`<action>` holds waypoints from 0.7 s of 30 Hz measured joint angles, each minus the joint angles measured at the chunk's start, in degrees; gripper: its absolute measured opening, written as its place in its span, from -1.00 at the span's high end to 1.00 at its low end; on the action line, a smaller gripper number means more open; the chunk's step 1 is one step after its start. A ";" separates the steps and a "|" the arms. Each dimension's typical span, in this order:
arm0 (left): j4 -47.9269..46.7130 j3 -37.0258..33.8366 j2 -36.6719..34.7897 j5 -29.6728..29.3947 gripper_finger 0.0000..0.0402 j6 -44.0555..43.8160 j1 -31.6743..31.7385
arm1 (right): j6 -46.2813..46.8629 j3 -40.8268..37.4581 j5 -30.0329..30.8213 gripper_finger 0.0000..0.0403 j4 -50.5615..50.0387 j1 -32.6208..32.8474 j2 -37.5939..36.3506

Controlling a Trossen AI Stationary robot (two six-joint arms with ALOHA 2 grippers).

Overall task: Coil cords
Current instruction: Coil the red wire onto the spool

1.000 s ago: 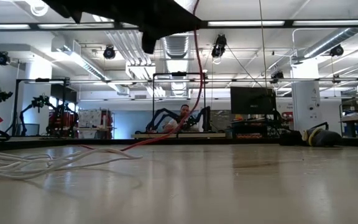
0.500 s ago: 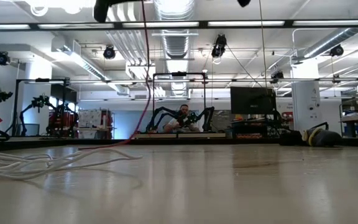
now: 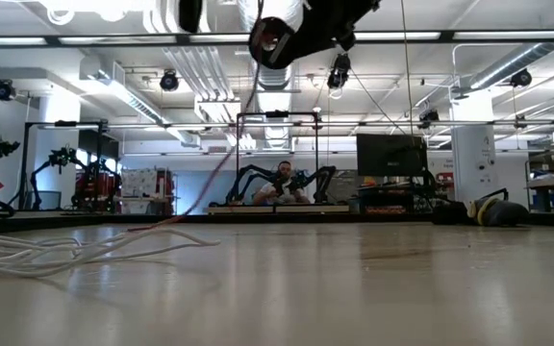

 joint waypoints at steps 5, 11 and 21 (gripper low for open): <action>-10.07 7.27 4.74 0.12 1.00 1.28 0.80 | -0.26 1.93 -0.83 1.00 0.73 0.08 2.67; -25.42 14.76 9.00 0.07 1.00 1.33 0.58 | 0.52 2.43 -1.65 1.00 1.19 0.10 -0.29; -16.18 15.81 13.64 -1.10 1.00 3.97 0.65 | 5.63 2.44 -10.67 1.00 4.25 0.19 -5.23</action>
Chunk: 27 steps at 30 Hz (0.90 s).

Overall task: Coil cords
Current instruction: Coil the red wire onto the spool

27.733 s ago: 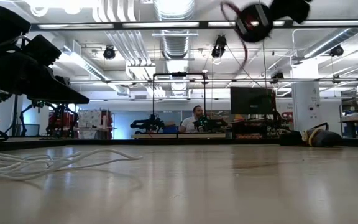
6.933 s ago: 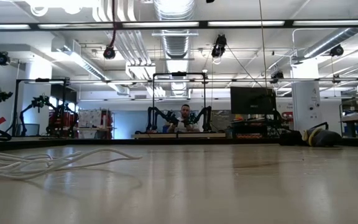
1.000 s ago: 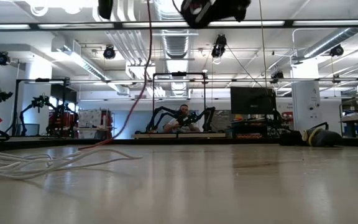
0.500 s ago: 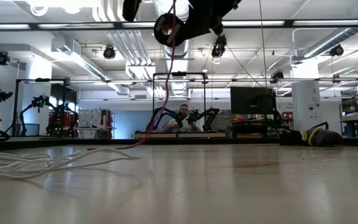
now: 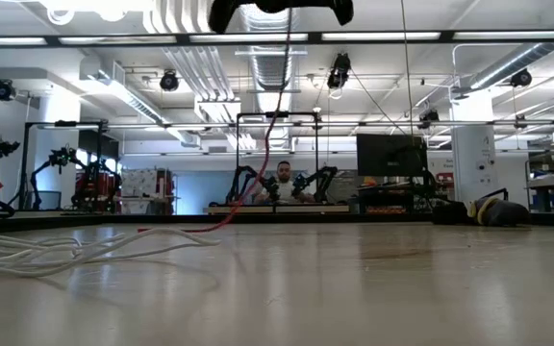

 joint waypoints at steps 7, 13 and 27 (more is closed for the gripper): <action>0.87 -0.48 2.21 -0.24 1.00 0.13 0.00 | 0.57 -0.04 -1.08 1.00 1.37 0.44 -0.94; -1.86 -1.14 0.86 -3.44 1.00 0.62 -0.42 | -0.62 -0.09 -6.50 1.00 -1.01 0.51 -5.66; 10.17 -4.25 2.29 -3.61 0.95 14.38 -0.83 | -2.10 -0.22 -7.39 1.00 -5.40 1.31 -10.09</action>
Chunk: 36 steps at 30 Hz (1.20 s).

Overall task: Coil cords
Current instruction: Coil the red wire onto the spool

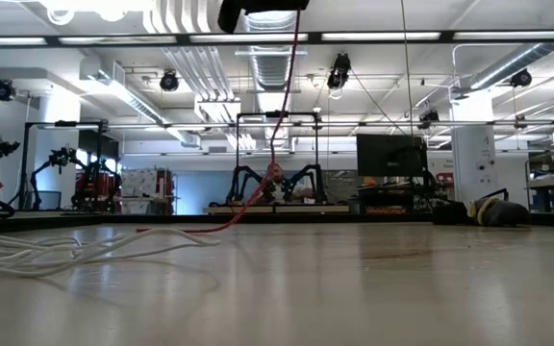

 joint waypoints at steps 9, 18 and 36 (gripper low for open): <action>12.14 -7.61 0.20 1.24 0.86 7.05 -0.07 | 0.00 0.33 0.01 1.00 0.62 0.34 -0.02; 14.58 -10.34 0.14 1.22 0.89 6.79 0.09 | -0.02 0.31 0.00 1.00 0.81 0.37 0.08; 18.09 -9.89 9.35 0.65 0.59 5.18 0.17 | 0.10 0.20 0.01 1.00 0.95 0.37 -0.01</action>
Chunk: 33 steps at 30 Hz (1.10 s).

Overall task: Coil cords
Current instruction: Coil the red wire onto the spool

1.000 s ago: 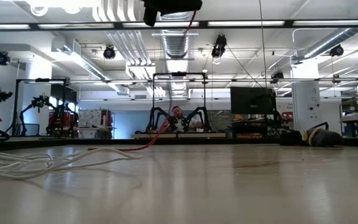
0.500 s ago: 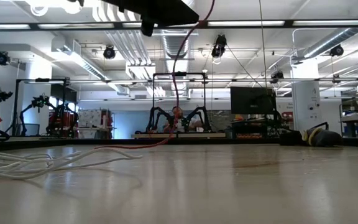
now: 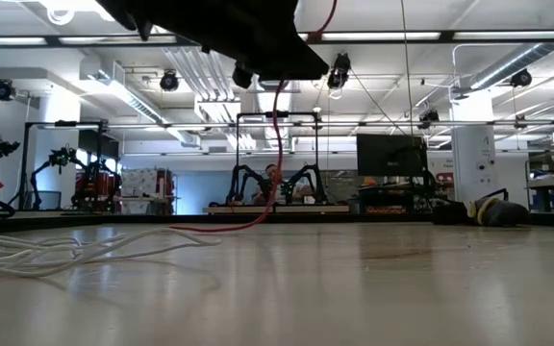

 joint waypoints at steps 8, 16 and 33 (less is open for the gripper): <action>-4.59 0.01 -3.44 -0.02 0.57 -0.59 -0.17 | -0.08 0.00 0.01 1.00 -0.90 0.00 -0.65; -5.05 0.07 -5.28 0.00 0.57 -0.76 -0.13 | -0.15 -0.02 0.01 1.00 -1.28 0.00 -0.74; -21.05 0.11 -13.83 -9.49 0.98 -6.05 0.60 | -3.65 -0.07 3.82 1.00 -9.74 0.00 -2.57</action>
